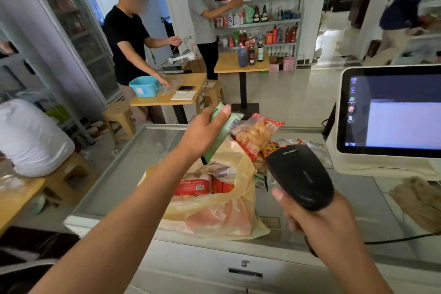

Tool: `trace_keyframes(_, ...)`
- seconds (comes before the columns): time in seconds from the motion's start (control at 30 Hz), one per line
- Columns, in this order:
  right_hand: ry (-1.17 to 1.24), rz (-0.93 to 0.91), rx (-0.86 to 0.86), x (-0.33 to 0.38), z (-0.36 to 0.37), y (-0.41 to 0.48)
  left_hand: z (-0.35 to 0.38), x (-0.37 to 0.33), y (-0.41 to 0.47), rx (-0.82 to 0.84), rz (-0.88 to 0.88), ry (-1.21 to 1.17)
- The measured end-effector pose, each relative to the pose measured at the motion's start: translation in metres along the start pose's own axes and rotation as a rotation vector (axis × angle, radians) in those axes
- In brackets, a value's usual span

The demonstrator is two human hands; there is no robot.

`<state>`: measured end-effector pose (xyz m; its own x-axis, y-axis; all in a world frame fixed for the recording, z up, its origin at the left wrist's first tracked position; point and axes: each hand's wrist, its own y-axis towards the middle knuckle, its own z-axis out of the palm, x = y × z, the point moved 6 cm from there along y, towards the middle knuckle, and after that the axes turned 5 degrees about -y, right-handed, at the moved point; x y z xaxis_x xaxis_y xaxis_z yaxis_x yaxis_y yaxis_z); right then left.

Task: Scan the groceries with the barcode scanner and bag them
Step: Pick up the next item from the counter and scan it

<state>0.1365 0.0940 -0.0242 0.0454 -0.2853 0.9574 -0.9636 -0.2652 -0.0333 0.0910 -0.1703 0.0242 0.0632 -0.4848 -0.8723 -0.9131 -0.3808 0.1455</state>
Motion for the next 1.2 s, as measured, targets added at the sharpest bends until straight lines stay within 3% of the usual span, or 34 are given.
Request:
trace_keyframes(0.1, -0.013, 0.016, -0.027, -0.013, 0.026, 0.017, -0.031, 0.025, -0.012, -0.001, -0.038, -0.085)
trace_keyframes(0.33, -0.079, 0.018, -0.084, -0.043, 0.096, 0.073, -0.053, 0.115, -0.045, 0.187, -0.234, -0.072)
trace_keyframes(0.5, -0.134, 0.174, -0.119, -0.075, 0.125, 0.104, -0.033, 0.122, -0.030, 0.297, -0.090, 0.184)
trace_keyframes(0.67, 0.035, 0.167, -0.346, -0.066, 0.103, 0.099, 0.008, 0.125, -0.007, 0.645, -0.022, 0.207)
trace_keyframes(0.77, 0.117, 0.144, -0.438, -0.059, 0.086, 0.087, 0.040, 0.135, 0.005, 0.992, 0.033, 0.576)
trace_keyframes(0.83, 0.152, 0.138, -0.438, -0.054, 0.083, 0.079, 0.057, 0.139, 0.014, 1.095, 0.049, 0.841)
trace_keyframes(0.93, 0.119, 0.079, -0.451, -0.043, 0.084, 0.065, 0.082, 0.140, 0.028, 1.144, 0.009, 0.941)
trace_keyframes(1.1, 0.056, 0.057, -0.495, -0.039, 0.089, 0.051, 0.109, 0.141, 0.032, 1.021, 0.164, 0.731)
trace_keyframes(1.2, 0.031, 0.124, -0.509, -0.045, 0.088, 0.049, 0.111, 0.163, 0.019, 1.028, 0.150, 0.662)
